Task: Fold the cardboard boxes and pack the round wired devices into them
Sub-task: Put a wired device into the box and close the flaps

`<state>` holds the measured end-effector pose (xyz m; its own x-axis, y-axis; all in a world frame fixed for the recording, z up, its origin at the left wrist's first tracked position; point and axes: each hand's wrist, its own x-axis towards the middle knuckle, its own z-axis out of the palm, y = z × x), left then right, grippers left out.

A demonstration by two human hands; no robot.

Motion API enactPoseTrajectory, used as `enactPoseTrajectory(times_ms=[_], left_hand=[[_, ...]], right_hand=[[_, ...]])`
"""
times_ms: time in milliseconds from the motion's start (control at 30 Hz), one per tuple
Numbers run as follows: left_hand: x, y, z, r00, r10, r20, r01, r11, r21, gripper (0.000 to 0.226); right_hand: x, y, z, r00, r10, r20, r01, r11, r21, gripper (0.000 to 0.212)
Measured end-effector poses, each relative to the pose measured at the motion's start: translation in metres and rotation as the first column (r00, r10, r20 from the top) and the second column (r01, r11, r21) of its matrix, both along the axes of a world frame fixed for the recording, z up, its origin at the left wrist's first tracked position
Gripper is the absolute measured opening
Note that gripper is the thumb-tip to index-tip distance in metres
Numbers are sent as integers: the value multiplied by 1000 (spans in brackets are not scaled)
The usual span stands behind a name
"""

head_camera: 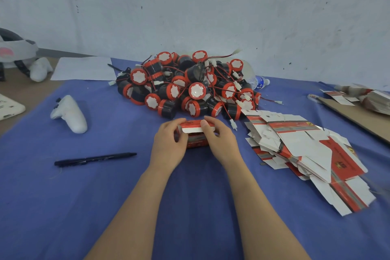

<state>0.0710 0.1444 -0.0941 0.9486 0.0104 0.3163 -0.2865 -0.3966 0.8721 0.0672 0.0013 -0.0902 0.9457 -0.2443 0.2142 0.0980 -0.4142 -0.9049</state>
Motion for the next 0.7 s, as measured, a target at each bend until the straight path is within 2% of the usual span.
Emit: enactPoseTrajectory(times_ms=[133,233,400,500,700], left_hand=[[-2,-2,0,998,-54,-14,54,998,-15,43],[0,-1,0,999,-34,30,33,999,29,35],[1,1,0,997,12,82,-20,995,95,31],[1,1,-1,995,26,95,-35,995,92,31],[-1,1,0,996,8,90,-10,1000,21,28]], right_hand=[[0,3,-3,997,-76,20,77,990,-117,39],[0,4,-4,993,-110,40,115,982,-148,44],[-2,2,-4,999,-3,43,11,982,-189,40],[-5,-1,-2,997,63,46,-54,982,-181,35],[-5,1,-2,995,82,56,-69,975,-212,29]])
